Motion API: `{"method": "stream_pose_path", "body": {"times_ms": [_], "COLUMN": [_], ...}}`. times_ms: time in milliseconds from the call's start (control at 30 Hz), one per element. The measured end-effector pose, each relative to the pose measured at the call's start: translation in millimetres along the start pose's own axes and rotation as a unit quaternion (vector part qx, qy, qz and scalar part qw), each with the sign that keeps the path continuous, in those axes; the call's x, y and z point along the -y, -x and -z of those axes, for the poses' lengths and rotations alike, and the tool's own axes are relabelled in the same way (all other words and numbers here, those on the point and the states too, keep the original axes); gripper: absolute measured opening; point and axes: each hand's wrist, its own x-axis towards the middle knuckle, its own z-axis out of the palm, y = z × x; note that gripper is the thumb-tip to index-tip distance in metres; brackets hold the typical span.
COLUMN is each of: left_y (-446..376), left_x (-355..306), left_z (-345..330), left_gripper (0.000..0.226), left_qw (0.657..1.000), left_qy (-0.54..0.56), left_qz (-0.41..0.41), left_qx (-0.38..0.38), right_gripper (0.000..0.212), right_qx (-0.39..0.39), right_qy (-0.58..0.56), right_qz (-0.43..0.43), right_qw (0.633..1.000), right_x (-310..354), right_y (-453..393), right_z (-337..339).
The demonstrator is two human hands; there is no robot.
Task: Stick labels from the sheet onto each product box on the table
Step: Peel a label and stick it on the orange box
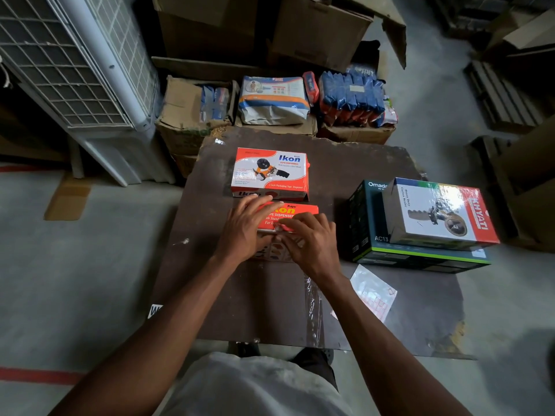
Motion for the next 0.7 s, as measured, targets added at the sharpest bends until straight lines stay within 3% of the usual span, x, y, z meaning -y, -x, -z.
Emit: {"method": "stream_pose_path", "body": {"times_ms": [167,500,700], "left_y": [-3.3,-17.9,-16.5], "left_x": [-5.5,-0.8,3.0], "left_z": [8.0,8.8,7.7], "left_gripper": [0.094,0.093,0.088], "left_qw": [0.995,0.995,0.996], "left_qy": [-0.1,-0.085,-0.079], "left_qz": [-0.006,-0.011,-0.024], "left_qx": [0.027,0.043,0.021], "right_gripper": [0.046,0.056,0.042], "right_qx": [0.016,0.027,0.019], "right_qy": [0.01,0.02,0.019], "right_qz": [-0.014,-0.004,0.003], "right_qw": [1.0,0.999,1.0], "right_x": [1.9,-0.1,-0.9], "right_y": [-2.4,-2.3,1.8], "right_z": [-0.5,3.0,0.2]}}
